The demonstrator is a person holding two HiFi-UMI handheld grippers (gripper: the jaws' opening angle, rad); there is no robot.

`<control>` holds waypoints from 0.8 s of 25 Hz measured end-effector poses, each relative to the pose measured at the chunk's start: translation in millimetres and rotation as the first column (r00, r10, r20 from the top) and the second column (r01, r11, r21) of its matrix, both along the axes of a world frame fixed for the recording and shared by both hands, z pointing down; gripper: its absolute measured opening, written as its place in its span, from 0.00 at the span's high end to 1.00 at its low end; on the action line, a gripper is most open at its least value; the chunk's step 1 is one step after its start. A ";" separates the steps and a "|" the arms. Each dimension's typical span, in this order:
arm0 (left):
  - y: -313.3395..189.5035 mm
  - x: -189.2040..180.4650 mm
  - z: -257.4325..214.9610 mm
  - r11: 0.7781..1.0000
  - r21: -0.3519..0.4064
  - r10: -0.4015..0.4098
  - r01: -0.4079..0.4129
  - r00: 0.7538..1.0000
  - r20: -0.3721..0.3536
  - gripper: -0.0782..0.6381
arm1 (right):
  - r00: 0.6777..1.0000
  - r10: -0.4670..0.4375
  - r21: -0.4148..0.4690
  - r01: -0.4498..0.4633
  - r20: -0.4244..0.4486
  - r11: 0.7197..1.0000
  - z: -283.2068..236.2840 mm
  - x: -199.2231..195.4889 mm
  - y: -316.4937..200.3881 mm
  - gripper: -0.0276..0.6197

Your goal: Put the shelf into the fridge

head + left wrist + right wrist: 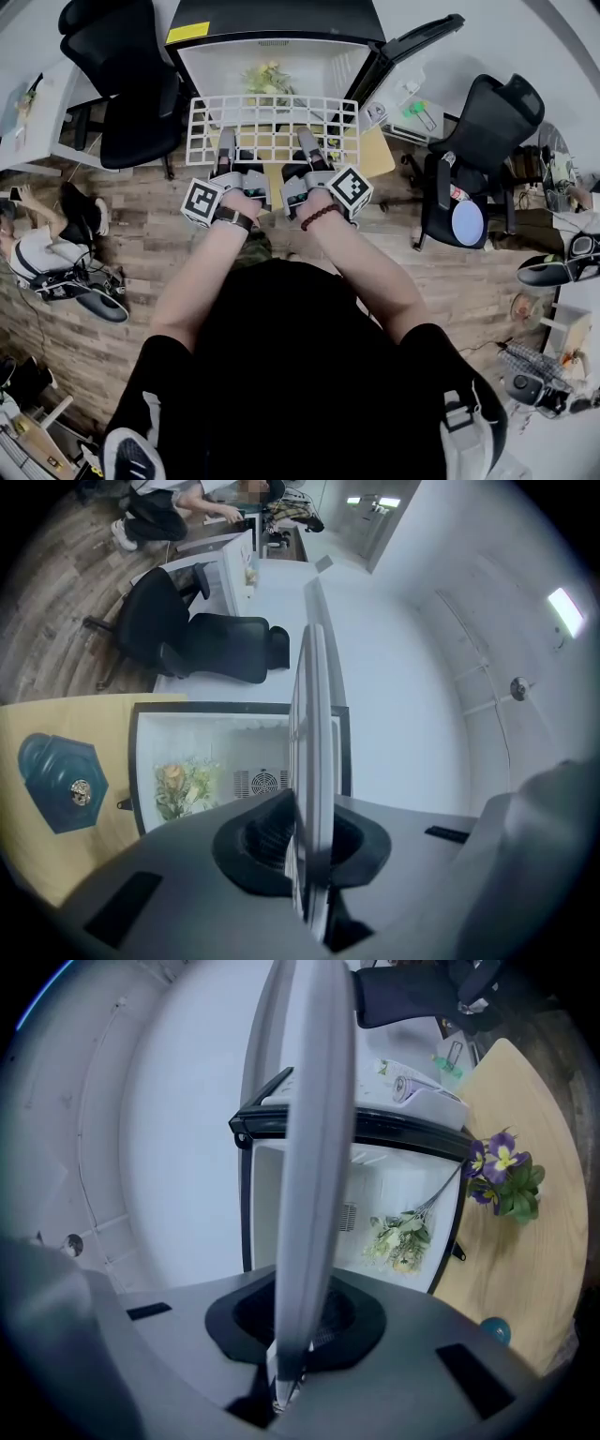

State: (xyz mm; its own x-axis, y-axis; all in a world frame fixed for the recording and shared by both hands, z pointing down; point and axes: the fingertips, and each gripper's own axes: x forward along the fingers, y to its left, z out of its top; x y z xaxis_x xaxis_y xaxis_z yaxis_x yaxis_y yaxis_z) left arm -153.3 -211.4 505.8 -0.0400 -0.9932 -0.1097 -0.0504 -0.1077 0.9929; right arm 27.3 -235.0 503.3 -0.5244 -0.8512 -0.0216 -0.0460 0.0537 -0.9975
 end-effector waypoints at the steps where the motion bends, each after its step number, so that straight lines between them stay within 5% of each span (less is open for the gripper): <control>1: 0.9 0.4 1.5 1.000 -0.001 0.003 -0.003 1.000 0.000 0.84 | 1.000 0.003 0.001 -0.003 0.000 1.000 0.4 0.4 1.2 0.89; 20: -55.3 -4.0 -1.0 0.999 -0.003 0.048 -0.048 0.998 -0.048 0.84 | 0.999 0.046 -0.018 -0.046 -0.022 0.999 2.2 -5.7 -44.5 0.89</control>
